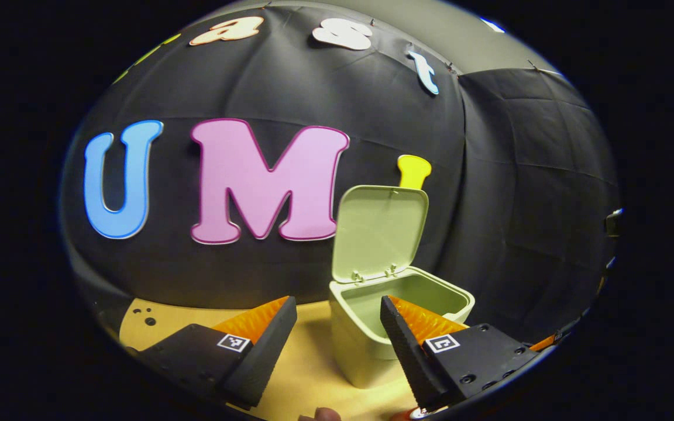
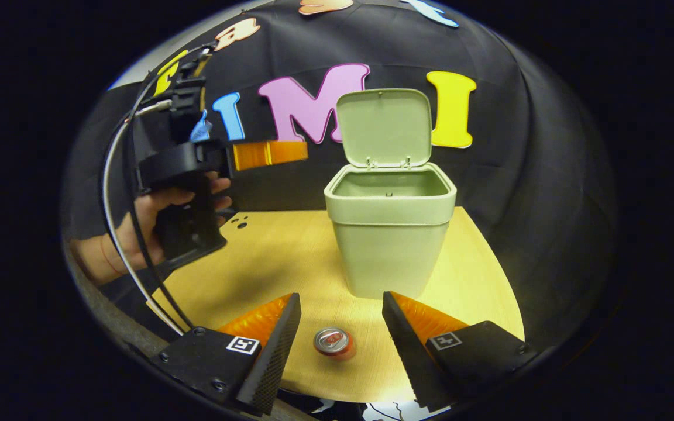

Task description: Press the lid of the desktop garbage bin to open it, pick up the crumpled paper on the desktop and throw it into the bin, then pick up the pop can on the desktop and drop it into the bin, and finally close the garbage bin lid.

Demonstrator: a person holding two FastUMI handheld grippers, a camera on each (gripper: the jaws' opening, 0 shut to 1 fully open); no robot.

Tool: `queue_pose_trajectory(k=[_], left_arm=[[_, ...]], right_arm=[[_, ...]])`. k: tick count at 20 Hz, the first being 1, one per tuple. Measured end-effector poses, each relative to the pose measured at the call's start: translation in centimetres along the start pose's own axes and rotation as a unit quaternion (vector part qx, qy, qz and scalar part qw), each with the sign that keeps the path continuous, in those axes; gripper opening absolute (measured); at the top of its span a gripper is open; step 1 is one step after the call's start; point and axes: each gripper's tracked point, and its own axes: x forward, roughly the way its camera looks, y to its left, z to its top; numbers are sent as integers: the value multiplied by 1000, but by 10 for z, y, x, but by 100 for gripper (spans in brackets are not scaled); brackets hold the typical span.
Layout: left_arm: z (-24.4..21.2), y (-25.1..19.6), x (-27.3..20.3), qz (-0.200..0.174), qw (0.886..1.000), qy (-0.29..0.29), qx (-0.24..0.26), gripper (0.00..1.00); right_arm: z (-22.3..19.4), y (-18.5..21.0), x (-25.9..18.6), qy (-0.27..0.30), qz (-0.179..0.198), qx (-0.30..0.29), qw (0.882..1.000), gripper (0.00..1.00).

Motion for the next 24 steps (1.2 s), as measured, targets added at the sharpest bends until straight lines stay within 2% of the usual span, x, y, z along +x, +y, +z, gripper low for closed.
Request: queue_pose_trajectory(k=[7,12,20,24], left_arm=[[-9,37,-61,56,998,6,-17,93],[-31,66,-104,98,994,20,-39,93],[-62,116,-143,156,985,49,-46,93],[-68,129,-150,171,982,55,-50,93]], right_arm=[[-43,16,23,72,28,-26,997,89],[-67,14,40,110,30,-54,992,89],[-107,17,64,170,42,-66,982,89],[-122,15,73,194,43,-77,977,89]])
